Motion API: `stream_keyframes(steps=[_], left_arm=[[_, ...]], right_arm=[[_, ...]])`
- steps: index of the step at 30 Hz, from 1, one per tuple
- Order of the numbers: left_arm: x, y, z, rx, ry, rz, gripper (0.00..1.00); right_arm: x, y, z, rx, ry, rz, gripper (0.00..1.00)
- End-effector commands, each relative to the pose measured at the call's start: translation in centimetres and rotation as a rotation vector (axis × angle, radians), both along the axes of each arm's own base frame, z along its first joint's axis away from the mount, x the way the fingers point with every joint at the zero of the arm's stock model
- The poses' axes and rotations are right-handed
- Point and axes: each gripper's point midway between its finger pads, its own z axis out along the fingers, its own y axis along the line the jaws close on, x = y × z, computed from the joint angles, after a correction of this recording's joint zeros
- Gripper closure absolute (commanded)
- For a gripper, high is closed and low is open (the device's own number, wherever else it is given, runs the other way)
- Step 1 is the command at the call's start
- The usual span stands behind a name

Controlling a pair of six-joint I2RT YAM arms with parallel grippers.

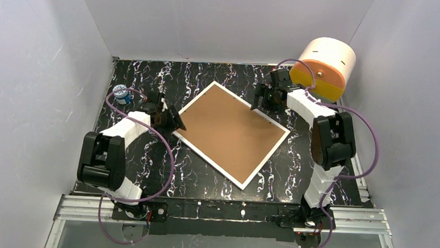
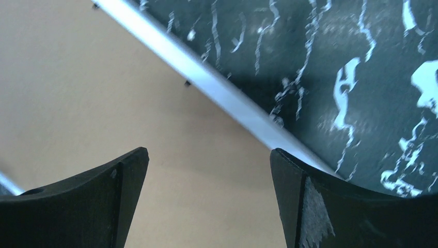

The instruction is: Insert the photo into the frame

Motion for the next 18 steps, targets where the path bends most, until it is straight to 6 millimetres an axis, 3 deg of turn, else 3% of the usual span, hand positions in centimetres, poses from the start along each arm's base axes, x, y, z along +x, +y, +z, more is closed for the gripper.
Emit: stream_keyframes(steps=[1, 9, 13, 18], left_arm=[[-1.3, -2.2, -0.8, -0.146, 0.035, -0.004, 0.35], [-2.1, -2.3, -3.4, -0.137, 0.117, -0.015, 0.37], [-1.1, -3.2, -3.8, -0.177, 0.116, -0.038, 0.40], [1.1, -4.3, -3.2, -0.228, 0.081, -0.068, 0.49]], right_arm=[[3.1, -1.8, -1.2, -0.036, 0.016, -0.030, 0.04], [2.7, -1.6, -5.8, -0.032, 0.137, 0.001, 0.02], [0.5, -0.8, -6.3, 0.025, 0.210, 0.030, 0.03], [-3.1, -0.2, -5.3, 0.108, 0.253, 0.037, 0.05]])
